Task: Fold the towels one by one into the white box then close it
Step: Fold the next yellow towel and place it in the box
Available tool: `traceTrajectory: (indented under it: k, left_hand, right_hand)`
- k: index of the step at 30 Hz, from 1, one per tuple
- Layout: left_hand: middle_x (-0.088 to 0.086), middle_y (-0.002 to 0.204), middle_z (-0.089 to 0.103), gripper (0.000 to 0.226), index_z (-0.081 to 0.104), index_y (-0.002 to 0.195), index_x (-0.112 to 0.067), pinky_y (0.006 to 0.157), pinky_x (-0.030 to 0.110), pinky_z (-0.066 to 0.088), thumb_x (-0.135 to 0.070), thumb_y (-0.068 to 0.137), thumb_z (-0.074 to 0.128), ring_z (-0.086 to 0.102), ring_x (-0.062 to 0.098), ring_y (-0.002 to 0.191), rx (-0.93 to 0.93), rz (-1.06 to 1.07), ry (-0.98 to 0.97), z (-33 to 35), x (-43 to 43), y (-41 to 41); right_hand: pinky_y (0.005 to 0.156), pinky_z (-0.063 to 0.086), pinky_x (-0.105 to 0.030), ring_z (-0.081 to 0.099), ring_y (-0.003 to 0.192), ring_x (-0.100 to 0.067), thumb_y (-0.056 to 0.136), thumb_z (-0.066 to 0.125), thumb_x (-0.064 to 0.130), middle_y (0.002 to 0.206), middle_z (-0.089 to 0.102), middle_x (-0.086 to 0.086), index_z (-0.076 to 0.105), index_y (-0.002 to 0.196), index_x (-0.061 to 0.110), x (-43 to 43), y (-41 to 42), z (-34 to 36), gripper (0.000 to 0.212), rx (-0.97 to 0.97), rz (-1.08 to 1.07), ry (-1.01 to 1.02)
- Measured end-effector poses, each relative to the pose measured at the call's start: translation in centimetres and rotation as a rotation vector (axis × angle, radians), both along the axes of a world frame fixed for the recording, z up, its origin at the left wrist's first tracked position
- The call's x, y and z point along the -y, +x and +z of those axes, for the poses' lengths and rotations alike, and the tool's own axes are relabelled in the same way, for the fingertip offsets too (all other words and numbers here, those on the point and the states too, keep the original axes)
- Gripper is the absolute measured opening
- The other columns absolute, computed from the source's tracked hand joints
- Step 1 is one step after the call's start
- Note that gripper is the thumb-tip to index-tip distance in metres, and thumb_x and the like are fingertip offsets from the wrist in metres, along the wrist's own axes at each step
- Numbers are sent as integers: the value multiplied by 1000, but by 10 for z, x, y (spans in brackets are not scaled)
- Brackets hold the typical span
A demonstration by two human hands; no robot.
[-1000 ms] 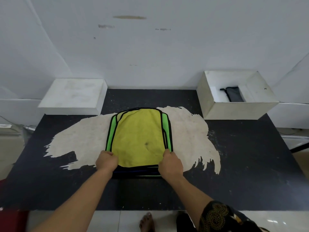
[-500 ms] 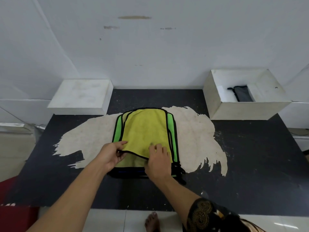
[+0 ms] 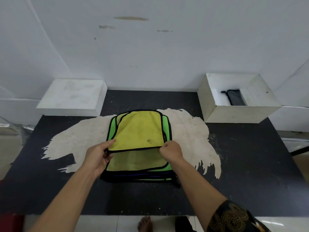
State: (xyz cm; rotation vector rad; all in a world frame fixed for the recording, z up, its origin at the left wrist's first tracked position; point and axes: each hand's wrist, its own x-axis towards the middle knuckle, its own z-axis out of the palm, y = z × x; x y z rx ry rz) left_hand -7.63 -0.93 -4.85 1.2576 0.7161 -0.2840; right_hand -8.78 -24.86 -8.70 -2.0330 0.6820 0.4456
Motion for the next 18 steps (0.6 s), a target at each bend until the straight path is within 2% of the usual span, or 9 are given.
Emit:
traceTrajectory:
  k: [2,4,6,8,10,12,14,16,18]
  left_hand:
    - [4,91,65,12,70,97,-4,42,13,45,0,88,63,53,10,66,26,2,50,-2,-1,0]
    - [3,94,63,22,71,100,-7,42,13,45,7,89,56,52,11,69,41,-49,85,-4,0,1]
    - [2,98,62,33,71,106,-9,41,14,42,10,90,49,50,12,70,37,-116,103,-3,0,4]
    - [3,102,62,39,70,110,-10,40,15,39,10,91,43,48,13,70,25,-183,130,-1,1,9]
    - [6,103,63,39,69,112,-9,43,17,40,9,91,41,51,14,71,10,-203,149,1,1,15]
    - [7,99,64,33,68,110,-8,53,21,45,7,91,46,55,16,74,7,-173,168,3,0,20]
    - [7,100,64,25,70,107,-8,63,26,48,1,92,52,59,17,82,35,-137,239,1,-4,25]
    - [6,103,66,19,72,105,-8,69,30,52,-7,93,58,61,18,88,98,-125,357,-6,-6,28]
    - [3,99,70,13,74,99,-13,79,34,54,-18,91,64,64,18,91,170,-123,500,-10,-5,30]
  right_hand:
    - [57,39,-30,49,71,-22,79,63,1,77,49,-9,44,72,12,7,4,5,23,-19,-88,244]
    - [56,48,-28,54,71,-22,79,64,-8,83,53,-14,48,78,11,11,6,13,24,-45,-203,548]
    - [58,53,-24,57,68,-20,79,65,-11,84,57,-17,53,82,7,12,7,21,21,-39,-256,697]
    - [65,54,-25,59,68,-17,78,74,-4,80,61,-12,60,82,5,14,6,28,16,3,-261,808]
    - [75,55,-30,64,77,-20,74,81,15,89,65,-9,68,86,1,17,5,31,22,26,-306,932]
    - [79,57,-39,68,90,-27,80,77,32,103,68,-10,74,86,-3,21,7,27,36,29,-398,930]
    - [79,60,-46,69,90,-32,86,71,44,100,72,-13,74,67,3,22,12,20,45,42,-534,794]
    - [76,60,-50,67,80,-33,84,74,43,89,70,-13,66,52,9,23,17,15,47,65,-622,638]
    - [70,61,-46,62,76,-29,80,79,37,82,62,-12,60,57,8,20,20,14,42,109,-615,554]
